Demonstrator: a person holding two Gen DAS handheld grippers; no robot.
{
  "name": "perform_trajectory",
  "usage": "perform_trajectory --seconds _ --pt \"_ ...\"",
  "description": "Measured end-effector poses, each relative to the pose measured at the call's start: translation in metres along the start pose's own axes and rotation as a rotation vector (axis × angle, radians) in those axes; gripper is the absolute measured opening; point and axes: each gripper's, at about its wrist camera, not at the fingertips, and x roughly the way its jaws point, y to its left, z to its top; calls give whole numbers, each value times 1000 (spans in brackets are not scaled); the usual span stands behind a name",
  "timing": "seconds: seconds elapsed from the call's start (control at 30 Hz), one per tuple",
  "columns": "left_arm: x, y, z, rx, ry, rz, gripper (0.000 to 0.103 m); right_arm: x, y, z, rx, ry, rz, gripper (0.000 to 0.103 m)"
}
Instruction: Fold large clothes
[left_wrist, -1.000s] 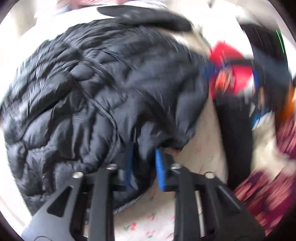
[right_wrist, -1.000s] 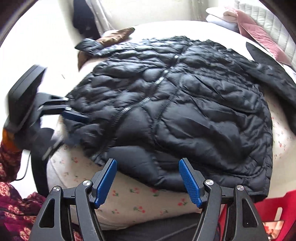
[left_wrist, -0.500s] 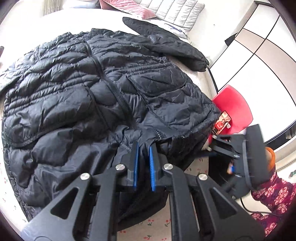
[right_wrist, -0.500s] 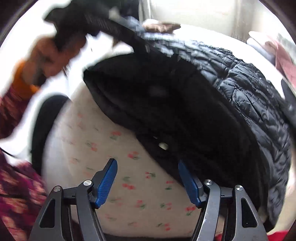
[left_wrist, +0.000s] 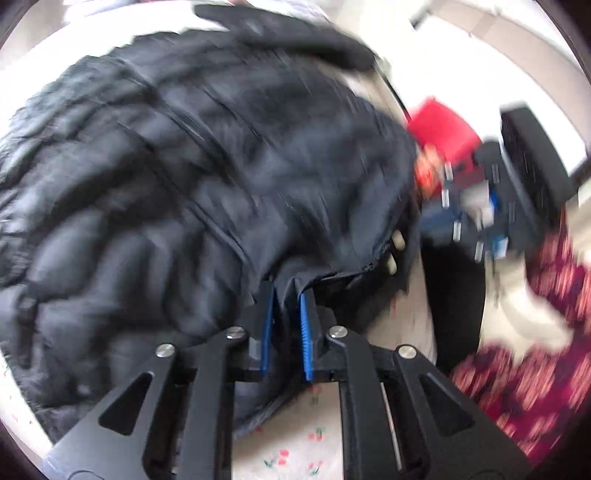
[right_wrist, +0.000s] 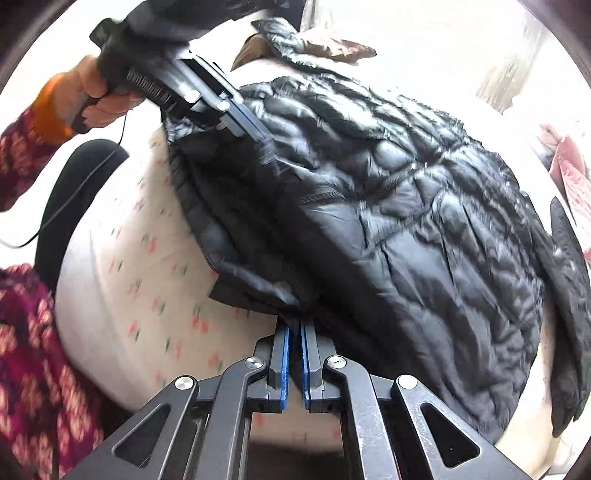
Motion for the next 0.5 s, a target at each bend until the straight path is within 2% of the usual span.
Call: perform_trajectory --seconds 0.03,0.07,0.13,0.17,0.2,0.23,0.3,0.33,0.4,0.43,0.5 --pt "11 -5 -6 34 48 5 21 6 2 -5 -6 44 21 5" --pt "20 -11 -13 82 79 36 23 13 4 -10 -11 97 41 6" --pt "17 -18 -20 153 64 63 26 17 6 -18 -21 151 62 6" --pt "10 -16 -20 149 69 32 30 13 6 -20 -17 135 64 8" --pt "4 -13 -20 129 69 -13 41 4 5 -21 -5 103 67 9" --pt "-4 -8 -19 106 59 -65 52 -10 0 -20 29 40 72 14" --pt "-21 -1 -15 90 -6 -114 63 -33 -14 -16 113 -77 83 27" --pt "-28 2 -11 84 -41 -111 65 -43 -24 -12 170 -141 89 40" --pt "-34 12 0 38 -89 -92 65 -50 -41 -2 262 -219 88 58" --pt "-33 17 5 7 -103 -86 66 -46 -53 5 320 -241 75 60" --pt "-23 29 15 -50 -117 -84 66 -27 -72 23 392 -216 47 60"
